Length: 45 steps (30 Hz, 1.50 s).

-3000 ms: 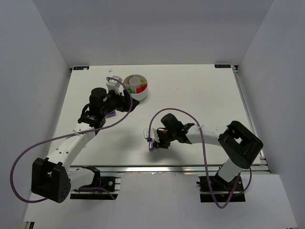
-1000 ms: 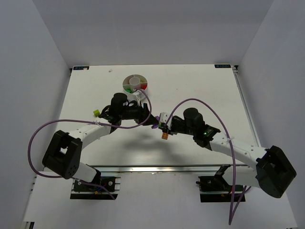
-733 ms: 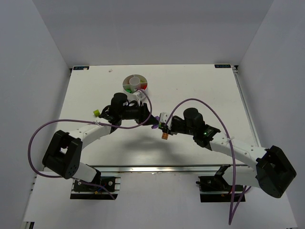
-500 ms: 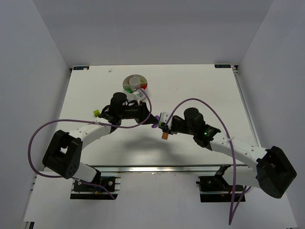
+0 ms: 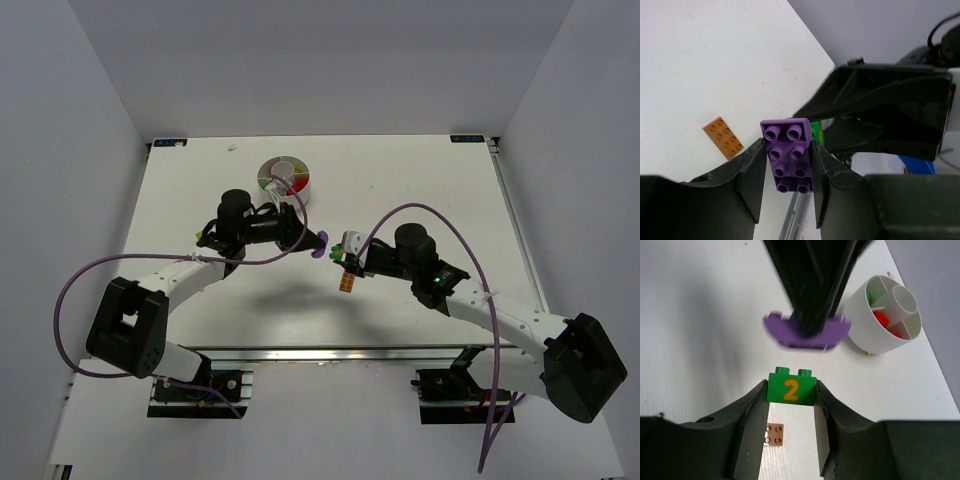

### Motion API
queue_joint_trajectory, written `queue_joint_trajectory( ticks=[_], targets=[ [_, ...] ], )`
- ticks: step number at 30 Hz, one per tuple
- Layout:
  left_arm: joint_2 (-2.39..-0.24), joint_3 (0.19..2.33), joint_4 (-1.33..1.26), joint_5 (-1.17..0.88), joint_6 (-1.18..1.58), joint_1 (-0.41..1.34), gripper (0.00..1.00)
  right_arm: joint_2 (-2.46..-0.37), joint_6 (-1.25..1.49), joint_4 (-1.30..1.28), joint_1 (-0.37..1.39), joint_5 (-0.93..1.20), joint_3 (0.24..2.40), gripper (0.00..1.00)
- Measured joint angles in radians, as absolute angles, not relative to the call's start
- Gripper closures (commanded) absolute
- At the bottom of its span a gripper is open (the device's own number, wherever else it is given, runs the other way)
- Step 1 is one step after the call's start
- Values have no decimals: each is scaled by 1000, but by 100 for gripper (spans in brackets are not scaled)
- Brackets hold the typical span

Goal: Sort the legos into containers by color

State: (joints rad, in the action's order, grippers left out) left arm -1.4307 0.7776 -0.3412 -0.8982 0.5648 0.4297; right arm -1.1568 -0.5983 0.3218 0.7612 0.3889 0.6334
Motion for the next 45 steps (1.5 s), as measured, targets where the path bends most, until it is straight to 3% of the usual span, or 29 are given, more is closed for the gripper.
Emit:
queue_joint_trajectory(
  ticks=[12,21,27,39,45],
  targets=[
    [-1427,776,-429,-821,594,281,100,-1101,-570,289,717,421,624,100],
    [-1453,958,-297,-353,389,268,100,-1087,-552,287,715,445,624,100],
    [-1602,1152,-277,-179,286,264,100,-1087,-550,287,714,452,624,100],
    [-1818,1346,-183,-137,180,264,100,-1085,-544,287,714,457,624,100],
    [-1866,1386,-172,-138,173,264,94,-1082,-544,286,714,459,624,100]
  ],
)
